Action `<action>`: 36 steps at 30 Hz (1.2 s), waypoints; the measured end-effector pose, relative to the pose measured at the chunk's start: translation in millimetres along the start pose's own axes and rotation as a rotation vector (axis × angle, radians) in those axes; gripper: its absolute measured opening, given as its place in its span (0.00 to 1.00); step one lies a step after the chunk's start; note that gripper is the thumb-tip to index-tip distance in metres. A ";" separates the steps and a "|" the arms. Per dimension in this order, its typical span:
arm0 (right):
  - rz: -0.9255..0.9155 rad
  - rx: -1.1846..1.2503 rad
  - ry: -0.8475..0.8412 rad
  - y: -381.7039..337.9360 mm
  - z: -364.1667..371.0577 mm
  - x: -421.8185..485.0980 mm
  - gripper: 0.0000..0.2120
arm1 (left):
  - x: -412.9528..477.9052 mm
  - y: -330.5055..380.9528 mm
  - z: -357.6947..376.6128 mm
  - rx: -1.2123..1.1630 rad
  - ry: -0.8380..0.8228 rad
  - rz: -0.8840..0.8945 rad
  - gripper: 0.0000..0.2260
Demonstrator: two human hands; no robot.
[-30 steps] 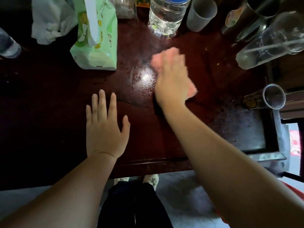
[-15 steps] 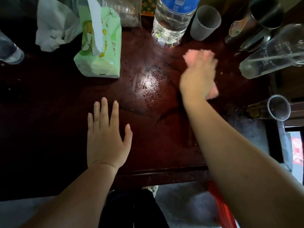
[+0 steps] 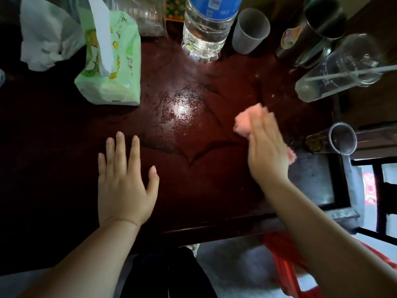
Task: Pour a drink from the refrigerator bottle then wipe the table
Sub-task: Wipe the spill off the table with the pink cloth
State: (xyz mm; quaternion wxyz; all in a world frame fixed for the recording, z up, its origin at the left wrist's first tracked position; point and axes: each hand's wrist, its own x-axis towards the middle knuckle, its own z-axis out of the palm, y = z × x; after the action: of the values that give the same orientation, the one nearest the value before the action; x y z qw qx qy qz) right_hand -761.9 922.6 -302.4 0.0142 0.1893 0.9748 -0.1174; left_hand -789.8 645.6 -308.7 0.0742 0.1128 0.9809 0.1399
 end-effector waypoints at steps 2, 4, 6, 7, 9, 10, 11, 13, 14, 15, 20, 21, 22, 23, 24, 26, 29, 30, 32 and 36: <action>0.198 -0.008 0.095 1.6 -0.4 36.1 0.27 | -0.5 0.8 -0.8 0.000 -0.005 -0.005 0.29; 0.361 0.009 0.167 -11.3 2.3 74.2 0.26 | -0.7 0.9 -0.5 0.021 -0.013 -0.006 0.28; 0.398 0.004 0.194 -35.5 8.2 100.8 0.27 | -0.9 0.0 0.8 0.043 -0.026 -0.006 0.27; 0.351 -0.011 0.186 -51.3 13.2 106.2 0.27 | -0.4 -0.5 1.3 0.051 -0.027 -0.007 0.27; 0.174 -0.004 0.124 -81.9 24.8 97.9 0.27 | -0.4 -0.6 1.1 0.059 -0.025 -0.007 0.29; 0.067 0.020 0.098 -92.2 30.0 85.8 0.28 | -0.6 -0.2 0.7 0.052 -0.022 -0.009 0.29; -0.037 0.042 0.079 -96.9 32.6 70.8 0.28 | -0.6 0.4 0.6 0.039 -0.016 -0.010 0.29; -0.191 0.075 0.048 -88.3 31.6 39.8 0.27 | -1.0 1.3 0.8 0.011 -0.003 -0.007 0.30; -0.229 0.080 0.048 -77.7 30.0 28.6 0.27 | -0.9 1.2 0.8 -0.002 0.003 -0.005 0.30; -0.233 0.078 0.056 -66.7 27.8 22.0 0.26 | -0.4 1.1 0.6 -0.013 0.007 -0.004 0.30; 0.126 -0.008 0.132 -32.4 19.2 45.4 0.27 | -0.7 1.4 -1.5 -0.002 -0.008 -0.009 0.30; 0.194 -0.025 0.166 -28.3 16.8 56.7 0.27 | -0.4 1.4 -1.6 0.004 -0.015 -0.010 0.30; 0.248 -0.032 0.201 -23.9 13.1 68.2 0.28 | -0.1 1.4 -1.7 0.016 -0.025 -0.009 0.30; 0.281 -0.036 0.228 -19.2 8.5 79.2 0.29 | 0.8 1.4 -2.3 0.026 -0.035 -0.008 0.30; 0.300 -0.041 0.241 -14.4 4.2 88.7 0.29 | 2.1 1.4 -3.0 0.031 -0.042 -0.007 0.30; 0.328 -0.044 0.245 -5.0 -1.2 102.4 0.28 | 2.9 1.4 -3.9 0.039 -0.054 -0.006 0.30; 0.376 -0.007 0.247 3.1 -2.0 112.2 0.28 | 1.7 1.2 -3.9 0.030 -0.052 -0.008 0.30; 0.380 -0.003 0.242 4.2 -1.7 113.2 0.29 | 1.7 1.4 -3.7 0.025 -0.048 -0.006 0.30; 0.359 0.008 0.232 7.0 -2.0 111.6 0.29 | 2.4 1.3 -3.4 0.021 -0.039 -0.001 0.31; 0.354 0.012 0.231 13.7 -4.3 90.8 0.28 | 2.1 1.5 -2.1 0.013 -0.010 0.004 0.31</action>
State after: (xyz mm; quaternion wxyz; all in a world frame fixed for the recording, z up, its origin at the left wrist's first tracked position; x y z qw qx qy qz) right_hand -841.0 969.1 -307.8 -0.0783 0.3700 0.9207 -0.0963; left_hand -791.9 647.0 -306.5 0.0783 0.1162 0.9811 0.1332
